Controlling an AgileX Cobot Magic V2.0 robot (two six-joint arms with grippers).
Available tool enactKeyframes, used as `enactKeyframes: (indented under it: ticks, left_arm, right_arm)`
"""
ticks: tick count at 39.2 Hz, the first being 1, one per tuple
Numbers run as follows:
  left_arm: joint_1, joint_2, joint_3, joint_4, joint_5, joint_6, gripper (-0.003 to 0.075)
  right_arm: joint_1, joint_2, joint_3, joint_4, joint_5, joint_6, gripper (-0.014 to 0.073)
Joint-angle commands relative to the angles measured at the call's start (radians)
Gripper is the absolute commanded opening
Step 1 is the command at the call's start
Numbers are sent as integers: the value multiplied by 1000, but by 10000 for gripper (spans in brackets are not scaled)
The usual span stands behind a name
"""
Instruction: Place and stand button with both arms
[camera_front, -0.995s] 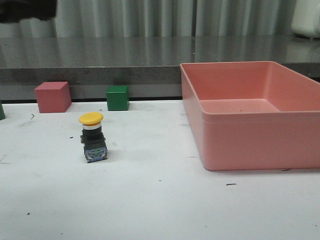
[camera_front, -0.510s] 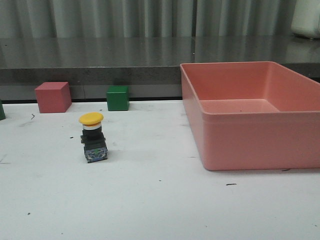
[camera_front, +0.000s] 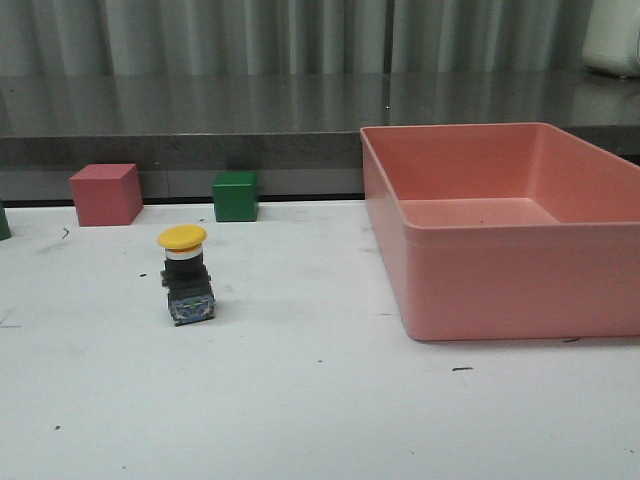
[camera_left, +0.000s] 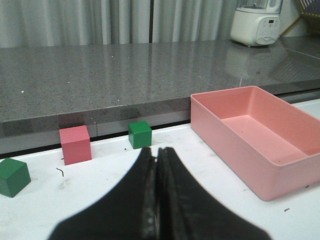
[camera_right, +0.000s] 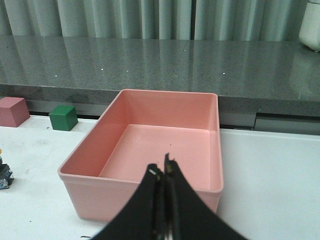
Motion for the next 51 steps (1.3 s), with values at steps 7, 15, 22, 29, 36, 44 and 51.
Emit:
enactKeyframes:
  ticks: [7, 15, 22, 29, 36, 44, 51]
  left_arm:
    - [-1, 11, -25, -4, -87, -12, -20]
    - [-1, 4, -11, -32, -93, -1, -20]
    - [5, -59, 50, -113, -114, 80, -20]
    - [68, -171, 162, -113, -152, 80, -20]
    - [198, -229, 280, -158, -195, 80, -20]
    - [342, -235, 432, -170, -403, 79, -20]
    - [430, -235, 530, -170, -520, 79, -20]
  right_arm:
    - [-6, 14, -25, -18, -84, -10, -67]
    - [-6, 14, -25, -18, -84, -10, -67]
    - [-6, 14, -25, -18, -84, -10, -67]
    - [-6, 14, -25, -18, -84, -10, -67]
    - [-6, 14, -25, -18, -84, -10, -67]
    - [-6, 14, -25, -18, -84, -10, -67]
    - [-6, 14, -25, -18, -85, -10, -67]
